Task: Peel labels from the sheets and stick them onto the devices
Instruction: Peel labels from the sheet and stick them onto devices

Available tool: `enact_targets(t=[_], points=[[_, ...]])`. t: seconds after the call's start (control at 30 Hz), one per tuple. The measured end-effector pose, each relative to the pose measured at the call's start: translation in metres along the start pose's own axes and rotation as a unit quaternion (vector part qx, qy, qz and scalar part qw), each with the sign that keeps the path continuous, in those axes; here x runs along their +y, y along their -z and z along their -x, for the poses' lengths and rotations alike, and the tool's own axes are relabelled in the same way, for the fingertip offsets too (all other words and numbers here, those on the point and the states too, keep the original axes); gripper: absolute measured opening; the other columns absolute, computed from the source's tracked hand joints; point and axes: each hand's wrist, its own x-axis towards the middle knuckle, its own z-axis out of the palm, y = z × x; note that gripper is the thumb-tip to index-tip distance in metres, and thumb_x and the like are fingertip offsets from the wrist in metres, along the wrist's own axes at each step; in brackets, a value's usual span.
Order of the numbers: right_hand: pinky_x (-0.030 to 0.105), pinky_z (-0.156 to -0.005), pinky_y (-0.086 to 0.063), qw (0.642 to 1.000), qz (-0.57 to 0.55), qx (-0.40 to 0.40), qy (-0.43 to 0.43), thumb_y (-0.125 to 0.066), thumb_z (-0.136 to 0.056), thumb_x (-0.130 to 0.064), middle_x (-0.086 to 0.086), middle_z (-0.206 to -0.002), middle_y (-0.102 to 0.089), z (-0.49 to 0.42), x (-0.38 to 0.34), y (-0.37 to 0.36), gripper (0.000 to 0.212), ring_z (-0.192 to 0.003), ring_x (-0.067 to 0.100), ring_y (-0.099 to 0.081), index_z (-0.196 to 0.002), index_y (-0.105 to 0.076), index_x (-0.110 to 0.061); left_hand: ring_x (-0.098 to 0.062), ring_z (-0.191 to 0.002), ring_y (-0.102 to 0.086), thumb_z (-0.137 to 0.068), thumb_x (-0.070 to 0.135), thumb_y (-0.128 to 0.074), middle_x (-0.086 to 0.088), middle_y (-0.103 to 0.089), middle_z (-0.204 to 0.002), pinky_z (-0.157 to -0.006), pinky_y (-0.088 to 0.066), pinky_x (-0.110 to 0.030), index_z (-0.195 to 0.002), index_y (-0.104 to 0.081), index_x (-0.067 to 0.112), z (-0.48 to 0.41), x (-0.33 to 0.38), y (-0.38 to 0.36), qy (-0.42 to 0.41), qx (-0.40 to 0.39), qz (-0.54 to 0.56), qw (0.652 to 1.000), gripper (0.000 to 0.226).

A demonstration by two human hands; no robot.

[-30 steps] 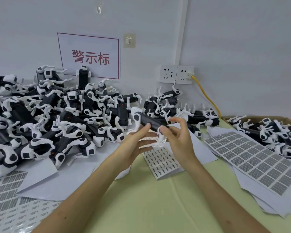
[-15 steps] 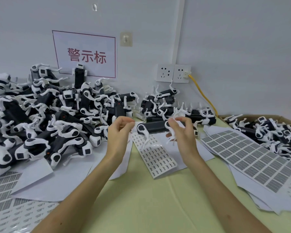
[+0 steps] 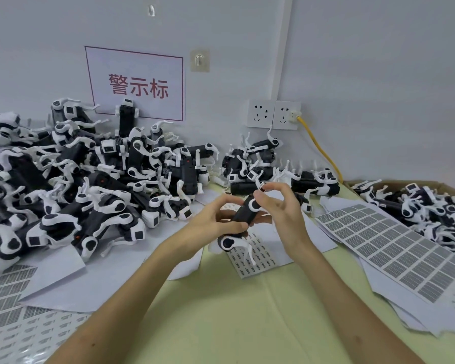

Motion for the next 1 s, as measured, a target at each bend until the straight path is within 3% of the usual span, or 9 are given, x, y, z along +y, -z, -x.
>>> enact_targets(t=[0.13,0.27,0.37,0.47,0.63,0.77,1.0], points=[[0.033,-0.073,-0.059,0.999,0.02,0.048,0.015,-0.064,-0.088,-0.046,-0.005,-0.099,-0.073,-0.003,0.0,-0.002,0.033,-0.093,0.016,-0.072,-0.11,-0.062,-0.022,-0.028,-0.105,-0.076,-0.092,0.013,-0.078,-0.013,-0.076,-0.117,-0.101,-0.055,-0.037,-0.139,-0.054,0.031,-0.002,-0.004,-0.003,-0.018,0.057,0.044,0.997,0.055],[0.042,-0.087,-0.056,0.991,0.067,0.1,0.058,-0.066,-0.094,-0.031,-0.008,-0.105,-0.071,-0.004,0.0,0.004,0.007,-0.105,0.018,-0.067,-0.1,-0.067,-0.029,-0.026,-0.102,-0.076,-0.093,0.01,-0.077,-0.014,-0.076,-0.112,-0.085,-0.06,-0.026,-0.14,-0.054,0.038,-0.006,-0.006,-0.002,-0.061,0.13,0.063,0.988,0.059],[0.038,-0.077,-0.054,0.991,0.056,0.099,0.071,-0.066,-0.085,-0.027,-0.004,-0.091,-0.072,-0.002,-0.003,0.005,0.007,-0.089,0.02,-0.068,-0.09,-0.069,-0.023,-0.026,-0.094,-0.078,-0.089,0.006,-0.08,-0.009,-0.078,-0.109,-0.081,-0.061,-0.027,-0.143,-0.054,0.035,-0.008,-0.009,-0.001,-0.065,0.157,0.075,0.983,0.067],[0.032,-0.064,-0.05,0.998,0.013,0.015,0.058,-0.064,-0.084,-0.02,0.007,-0.074,-0.068,0.0,-0.005,0.002,0.012,-0.068,0.021,-0.06,-0.081,-0.069,-0.009,-0.026,-0.093,-0.079,-0.086,0.006,-0.083,-0.005,-0.079,-0.108,-0.082,-0.062,-0.029,-0.144,-0.054,0.036,-0.009,-0.011,-0.001,-0.073,0.166,0.081,0.98,0.071],[0.028,-0.061,-0.049,0.996,0.02,-0.066,0.049,-0.07,-0.085,-0.018,0.008,-0.066,-0.064,0.003,-0.005,-0.002,0.009,-0.061,0.02,-0.054,-0.081,-0.072,-0.011,-0.018,-0.099,-0.076,-0.083,0.008,-0.086,-0.012,-0.075,-0.114,-0.088,-0.063,-0.036,-0.143,-0.055,0.035,-0.009,-0.013,-0.003,-0.085,0.177,0.058,0.979,0.073],[0.023,-0.059,-0.05,0.996,0.043,-0.062,0.039,-0.073,-0.092,-0.013,0.002,-0.065,-0.065,0.002,-0.001,-0.005,0.007,-0.055,0.014,-0.055,-0.085,-0.073,-0.014,-0.012,-0.109,-0.071,-0.081,0.009,-0.088,-0.007,-0.075,-0.112,-0.092,-0.062,-0.041,-0.139,-0.056,0.035,-0.01,-0.017,-0.005,-0.102,0.194,0.015,0.976,0.071],[0.016,-0.051,-0.041,0.994,0.081,-0.056,0.046,-0.066,-0.099,-0.012,-0.001,-0.056,-0.057,0.004,0.003,-0.009,0.012,-0.047,0.006,-0.049,-0.088,-0.07,-0.017,-0.012,-0.102,-0.073,-0.078,0.019,-0.091,0.0,-0.075,-0.106,-0.088,-0.063,-0.041,-0.136,-0.055,0.043,-0.013,-0.024,-0.008,-0.128,0.21,-0.038,0.968,0.073]])
